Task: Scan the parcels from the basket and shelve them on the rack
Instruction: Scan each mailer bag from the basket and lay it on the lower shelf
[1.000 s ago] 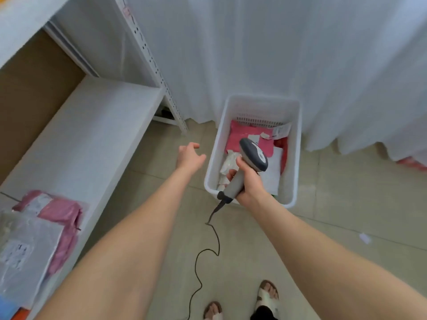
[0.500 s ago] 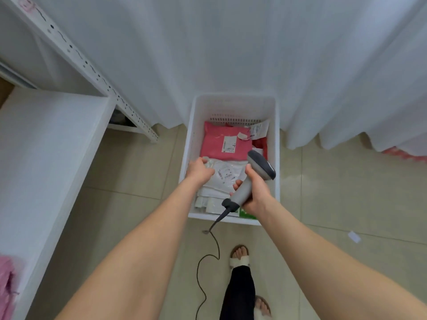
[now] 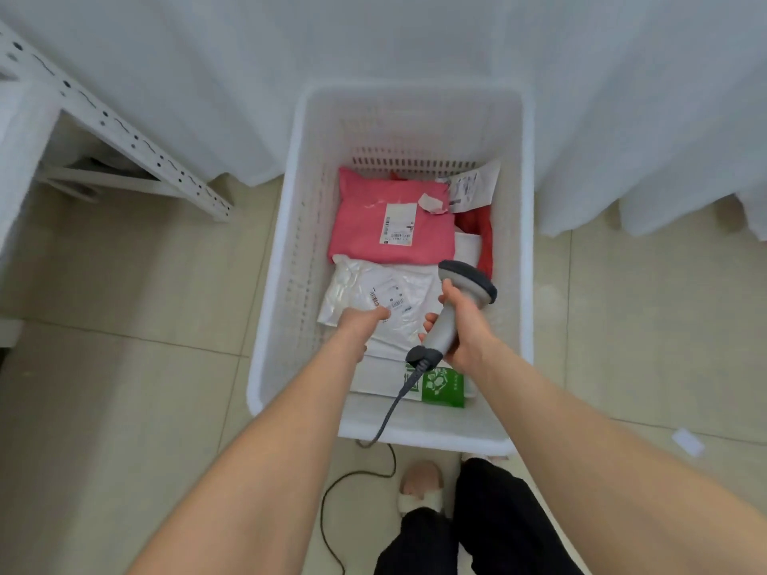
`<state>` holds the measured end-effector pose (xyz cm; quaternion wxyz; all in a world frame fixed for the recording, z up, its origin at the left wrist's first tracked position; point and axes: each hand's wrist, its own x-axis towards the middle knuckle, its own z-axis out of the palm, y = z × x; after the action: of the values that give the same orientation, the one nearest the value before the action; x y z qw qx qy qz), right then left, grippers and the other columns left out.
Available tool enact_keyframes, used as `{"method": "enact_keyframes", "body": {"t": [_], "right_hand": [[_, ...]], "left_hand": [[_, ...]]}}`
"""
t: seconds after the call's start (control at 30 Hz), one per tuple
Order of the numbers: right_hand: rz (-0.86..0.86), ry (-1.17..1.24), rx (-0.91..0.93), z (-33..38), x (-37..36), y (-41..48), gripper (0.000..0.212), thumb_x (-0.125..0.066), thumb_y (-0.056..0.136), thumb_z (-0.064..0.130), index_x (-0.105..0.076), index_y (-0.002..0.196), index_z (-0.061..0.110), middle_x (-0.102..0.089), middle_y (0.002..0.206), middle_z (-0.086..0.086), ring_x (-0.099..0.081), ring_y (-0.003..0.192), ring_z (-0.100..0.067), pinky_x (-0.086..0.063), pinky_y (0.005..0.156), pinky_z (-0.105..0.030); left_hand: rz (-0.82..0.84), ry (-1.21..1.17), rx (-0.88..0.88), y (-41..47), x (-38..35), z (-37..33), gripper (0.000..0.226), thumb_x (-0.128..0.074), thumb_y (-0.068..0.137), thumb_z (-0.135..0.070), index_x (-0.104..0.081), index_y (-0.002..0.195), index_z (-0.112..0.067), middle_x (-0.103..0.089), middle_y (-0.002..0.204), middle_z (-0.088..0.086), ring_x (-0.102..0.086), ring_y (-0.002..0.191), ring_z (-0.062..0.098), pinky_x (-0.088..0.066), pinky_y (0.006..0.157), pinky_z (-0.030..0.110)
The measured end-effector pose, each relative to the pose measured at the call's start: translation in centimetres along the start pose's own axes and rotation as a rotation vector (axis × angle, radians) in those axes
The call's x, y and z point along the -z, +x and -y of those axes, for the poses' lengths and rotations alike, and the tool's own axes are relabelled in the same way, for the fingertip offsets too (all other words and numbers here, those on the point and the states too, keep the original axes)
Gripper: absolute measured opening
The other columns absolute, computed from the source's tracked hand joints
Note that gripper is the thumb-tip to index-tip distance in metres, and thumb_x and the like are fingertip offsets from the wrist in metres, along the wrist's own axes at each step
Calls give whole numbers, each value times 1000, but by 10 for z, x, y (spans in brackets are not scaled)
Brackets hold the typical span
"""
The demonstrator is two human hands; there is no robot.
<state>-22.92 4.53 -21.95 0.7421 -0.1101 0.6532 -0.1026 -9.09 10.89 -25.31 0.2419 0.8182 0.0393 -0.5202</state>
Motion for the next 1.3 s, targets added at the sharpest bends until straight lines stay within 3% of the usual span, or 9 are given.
{"method": "enact_keyframes", "body": {"t": [0.2, 0.37, 0.47, 0.57, 0.77, 0.87, 1.03, 1.2, 1.3], "right_hand": [[87, -31, -46, -3, -1, 108, 30, -68, 88, 40, -62, 99, 13, -68, 76, -4, -67, 68, -20, -54, 61, -34], [61, -67, -29, -15, -9, 171, 49, -72, 83, 40, -60, 124, 17, -67, 119, -5, -63, 110, -24, -49, 101, -43], [57, -79, -41, -22, -12, 187, 46, -71, 82, 40, -61, 121, 18, -70, 113, -7, -66, 104, -26, -50, 98, -47], [63, -67, -75, -23, -15, 181, 36, -72, 83, 41, -62, 109, 19, -72, 99, -6, -68, 90, -25, -56, 75, -43], [44, 9, 16, 1, -15, 116, 34, -72, 85, 30, -63, 114, 14, -74, 98, -5, -70, 78, -19, -53, 54, -27], [47, 41, 80, 17, -22, 62, 37, -71, 86, 29, -64, 118, 11, -73, 105, -8, -70, 84, -21, -55, 63, -32], [80, 102, 159, 43, -41, -45, 26, -72, 86, 19, -67, 109, 9, -73, 101, -11, -71, 85, -25, -58, 77, -41], [81, 155, 269, 67, -64, -157, 16, -76, 81, 12, -66, 92, 17, -72, 94, -4, -69, 81, -18, -57, 71, -34], [133, 169, 299, 80, -76, -223, 23, -76, 82, 18, -68, 103, 15, -72, 102, -7, -70, 86, -21, -58, 71, -37]], "left_hand": [[-203, 157, -63, 113, -7, -3, 89, -75, 77, -39, -28, 144, -2, -35, 147, 17, -39, 132, 33, -38, 105, 41], [-349, 240, -124, 191, 0, -15, 88, -73, 78, -42, -28, 142, -1, -35, 144, 20, -41, 130, 33, -41, 102, 40], [-292, 379, -162, 209, -8, -13, 81, -65, 82, -49, -33, 144, -7, -42, 143, 16, -42, 130, 34, -40, 104, 41], [-231, 326, -152, 202, -14, -10, 78, -66, 82, -47, -35, 143, -9, -45, 141, 13, -44, 128, 32, -40, 104, 41], [-143, 33, -186, 135, 19, -26, 66, -77, 75, -43, -55, 125, -6, -62, 120, 10, -60, 97, 23, -47, 80, 28], [-19, -8, -194, 74, 52, -57, 72, -79, 69, -49, -57, 124, -8, -64, 118, 12, -62, 106, 28, -49, 96, 42], [107, -79, -196, -38, 109, -108, 60, -82, 70, -33, -60, 118, -4, -73, 91, 12, -72, 79, 26, -58, 70, 38], [-125, -258, -288, -148, 159, -139, 73, -83, 70, -32, -52, 128, -1, -63, 120, 15, -62, 107, 33, -50, 94, 49], [-158, -388, -308, -208, 185, -151, 75, -79, 75, -36, -47, 133, -3, -59, 128, 14, -58, 115, 33, -49, 95, 48]]}}
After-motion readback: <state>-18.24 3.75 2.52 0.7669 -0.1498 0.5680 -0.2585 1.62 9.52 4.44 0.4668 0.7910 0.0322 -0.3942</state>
